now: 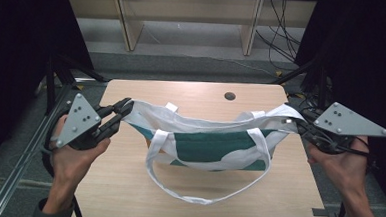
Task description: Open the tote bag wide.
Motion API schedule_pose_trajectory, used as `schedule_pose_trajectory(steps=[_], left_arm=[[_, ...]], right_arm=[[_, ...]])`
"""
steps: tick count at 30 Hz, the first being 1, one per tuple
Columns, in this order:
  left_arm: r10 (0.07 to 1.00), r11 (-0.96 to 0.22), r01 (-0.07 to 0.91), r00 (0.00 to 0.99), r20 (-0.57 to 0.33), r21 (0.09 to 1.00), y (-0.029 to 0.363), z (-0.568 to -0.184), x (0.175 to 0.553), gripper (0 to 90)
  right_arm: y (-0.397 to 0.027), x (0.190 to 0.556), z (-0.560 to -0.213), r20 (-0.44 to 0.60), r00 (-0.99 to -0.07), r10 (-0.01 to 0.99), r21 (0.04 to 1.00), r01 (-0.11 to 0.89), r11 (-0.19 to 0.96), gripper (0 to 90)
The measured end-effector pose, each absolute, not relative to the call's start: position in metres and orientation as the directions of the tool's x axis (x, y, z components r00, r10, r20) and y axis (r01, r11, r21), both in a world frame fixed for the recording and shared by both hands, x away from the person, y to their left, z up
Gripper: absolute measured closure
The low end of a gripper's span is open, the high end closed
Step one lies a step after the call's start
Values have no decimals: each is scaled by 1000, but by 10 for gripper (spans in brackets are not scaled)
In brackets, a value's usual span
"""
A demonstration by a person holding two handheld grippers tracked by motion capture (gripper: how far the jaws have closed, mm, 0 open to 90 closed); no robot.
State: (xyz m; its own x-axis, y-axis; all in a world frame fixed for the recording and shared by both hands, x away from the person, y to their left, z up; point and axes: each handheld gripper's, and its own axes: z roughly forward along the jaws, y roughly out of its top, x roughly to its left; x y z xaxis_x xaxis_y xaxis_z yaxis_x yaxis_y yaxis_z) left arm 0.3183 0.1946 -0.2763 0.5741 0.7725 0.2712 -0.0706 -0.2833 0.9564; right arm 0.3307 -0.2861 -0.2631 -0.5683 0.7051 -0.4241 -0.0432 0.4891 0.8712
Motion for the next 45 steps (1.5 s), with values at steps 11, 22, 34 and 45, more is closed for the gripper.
schedule_pose_trajectory(steps=[11, 22, 34, 45], left_arm=[[772, -272, 109, 617, 149, 956, 194, -334, 359, 831], [776, -291, 244, 626, 79, 925, 182, -379, 388, 809], [737, -370, 321, 673, 64, 872, 163, -429, 408, 801], [692, -450, 347, 718, 76, 823, 159, -457, 405, 806]], right_arm=[[-288, 367, -298, -391, -562, 729, 859, 60, 508, 884], [-291, 383, -332, -374, -579, 725, 819, 161, 551, 883], [-298, 392, -379, -316, -599, 736, 811, 232, 537, 882], [-294, 389, -414, -310, -616, 724, 769, 286, 572, 881]])
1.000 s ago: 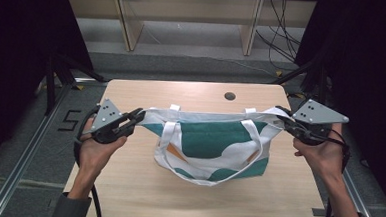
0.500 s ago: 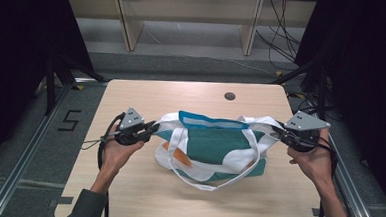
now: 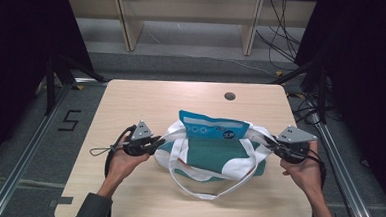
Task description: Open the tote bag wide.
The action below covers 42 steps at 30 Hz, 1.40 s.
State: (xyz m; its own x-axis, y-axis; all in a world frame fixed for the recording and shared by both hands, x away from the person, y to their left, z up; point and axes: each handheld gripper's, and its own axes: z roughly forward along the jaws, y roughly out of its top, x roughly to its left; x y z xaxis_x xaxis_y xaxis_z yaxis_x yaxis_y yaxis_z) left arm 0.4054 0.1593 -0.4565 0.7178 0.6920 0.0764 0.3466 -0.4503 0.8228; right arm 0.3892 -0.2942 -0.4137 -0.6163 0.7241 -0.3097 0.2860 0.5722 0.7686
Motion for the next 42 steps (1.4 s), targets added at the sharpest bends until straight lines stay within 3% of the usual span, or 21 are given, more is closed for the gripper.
schedule_pose_trajectory(steps=[4, 8, 11, 15, 21, 24, 30, 31, 32, 34, 37, 38, 42], left_arm=[[686, -466, 387, 726, 49, 796, 151, -476, 404, 807], [664, -564, 369, 735, 140, 738, 140, -497, 403, 809], [670, -561, 390, 732, 124, 730, 137, -504, 402, 810], [662, -594, 374, 730, 169, 712, 133, -508, 401, 813], [685, -538, 409, 722, 99, 737, 138, -514, 404, 813], [688, -560, 393, 711, 145, 730, 138, -514, 406, 813], [712, -537, 420, 691, 126, 731, 142, -513, 408, 804], [712, -542, 418, 689, 134, 730, 143, -510, 408, 782], [709, -546, 421, 692, 133, 724, 145, -508, 408, 726], [719, -525, 427, 685, 116, 736, 149, -504, 408, 661], [741, -494, 430, 663, 107, 756, 159, -490, 407, 588], [763, -419, 436, 644, 48, 797, 165, -478, 407, 531], [776, -358, 421, 631, 14, 833, 166, -462, 404, 472]], right_arm=[[-292, 392, -430, -316, -631, 708, 738, 305, 602, 881], [-291, 395, -450, -285, -659, 696, 692, 361, 625, 881], [-290, 395, -456, -297, -665, 685, 668, 367, 647, 881], [-287, 397, -477, -286, -680, 675, 613, 411, 675, 882], [-288, 405, -490, -259, -676, 690, 629, 424, 652, 883], [-284, 414, -496, -263, -666, 698, 634, 426, 646, 883], [-278, 432, -497, -261, -663, 701, 649, 418, 636, 881], [-278, 431, -496, -256, -657, 709, 653, 423, 628, 870], [-282, 429, -492, -214, -614, 760, 676, 468, 569, 740], [-291, 428, -483, -175, -588, 790, 701, 489, 520, 631], [-301, 425, -469, -112, -558, 822, 762, 482, 431, 570], [-305, 420, -455, -124, -542, 831, 791, 452, 412, 512], [-308, 408, -425, -126, -553, 823, 843, 378, 383, 503]])
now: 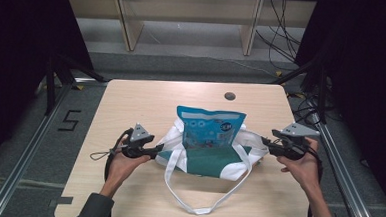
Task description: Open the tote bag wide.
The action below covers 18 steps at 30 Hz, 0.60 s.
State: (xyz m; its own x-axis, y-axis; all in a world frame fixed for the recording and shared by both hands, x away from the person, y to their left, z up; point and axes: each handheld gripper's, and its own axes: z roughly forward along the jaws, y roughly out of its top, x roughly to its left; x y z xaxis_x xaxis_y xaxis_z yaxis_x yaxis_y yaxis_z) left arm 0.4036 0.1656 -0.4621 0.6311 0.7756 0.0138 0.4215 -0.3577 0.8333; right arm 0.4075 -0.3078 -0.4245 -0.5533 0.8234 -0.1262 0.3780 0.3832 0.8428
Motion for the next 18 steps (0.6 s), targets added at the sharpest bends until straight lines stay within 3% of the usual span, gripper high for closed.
schedule_pose_trajectory(steps=[3, 4, 8, 10, 15, 16, 18], left_arm=[[760, -372, 373, 648, 48, 850, 159, -450, 401, 447], [745, -373, 356, 666, 47, 857, 150, -445, 402, 447], [698, -358, 334, 716, 12, 872, 132, -443, 407, 431], [699, -379, 316, 714, 46, 870, 124, -444, 412, 433], [675, -401, 321, 737, 39, 858, 113, -451, 426, 540], [676, -385, 328, 736, 23, 863, 112, -453, 429, 639], [677, -376, 338, 736, 7, 863, 112, -454, 435, 679]], right_arm=[[-300, 393, -399, -82, -605, 792, 880, 329, 342, 498], [-287, 383, -392, -35, -663, 748, 880, 334, 337, 494], [-264, 379, -397, -52, -747, 663, 866, 296, 402, 474], [-249, 381, -404, -47, -778, 627, 858, 289, 424, 467], [-226, 393, -420, -25, -813, 582, 831, 307, 465, 434], [-222, 396, -423, -14, -821, 571, 825, 313, 471, 434], [-216, 401, -427, -14, -849, 529, 805, 304, 509, 500]])
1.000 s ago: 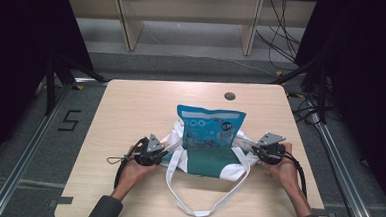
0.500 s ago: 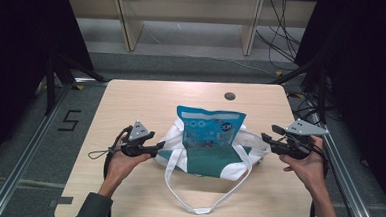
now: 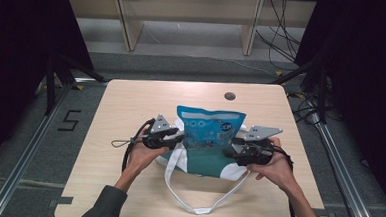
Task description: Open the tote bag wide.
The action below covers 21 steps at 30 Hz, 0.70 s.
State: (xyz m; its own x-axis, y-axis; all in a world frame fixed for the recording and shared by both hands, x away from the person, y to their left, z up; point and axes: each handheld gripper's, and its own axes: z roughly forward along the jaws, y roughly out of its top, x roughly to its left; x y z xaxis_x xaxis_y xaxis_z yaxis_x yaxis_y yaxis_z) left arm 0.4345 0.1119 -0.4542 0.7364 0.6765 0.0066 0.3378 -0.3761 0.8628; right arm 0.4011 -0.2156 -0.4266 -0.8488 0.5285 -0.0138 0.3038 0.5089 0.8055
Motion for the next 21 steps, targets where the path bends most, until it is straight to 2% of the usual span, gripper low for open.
schedule_pose_trajectory(steps=[3, 5, 10, 18, 21], left_arm=[[681, -375, 336, 733, 10, 864, 113, -453, 440, 786], [682, -364, 342, 732, -2, 866, 114, -453, 445, 806], [719, -359, 399, 694, -22, 844, 108, -459, 463, 838], [737, -354, 496, 670, -90, 793, 107, -486, 493, 836], [755, -401, 517, 654, -47, 756, 99, -501, 500, 834]], right_arm=[[-215, 395, -428, -73, -874, 481, 753, 268, 601, 758], [-218, 387, -426, -72, -887, 457, 743, 258, 618, 834], [-222, 361, -441, -24, -923, 384, 693, 262, 672, 857], [-200, 351, -481, 26, -953, 303, 623, 252, 740, 853], [-201, 356, -487, 80, -946, 313, 641, 290, 711, 854]])
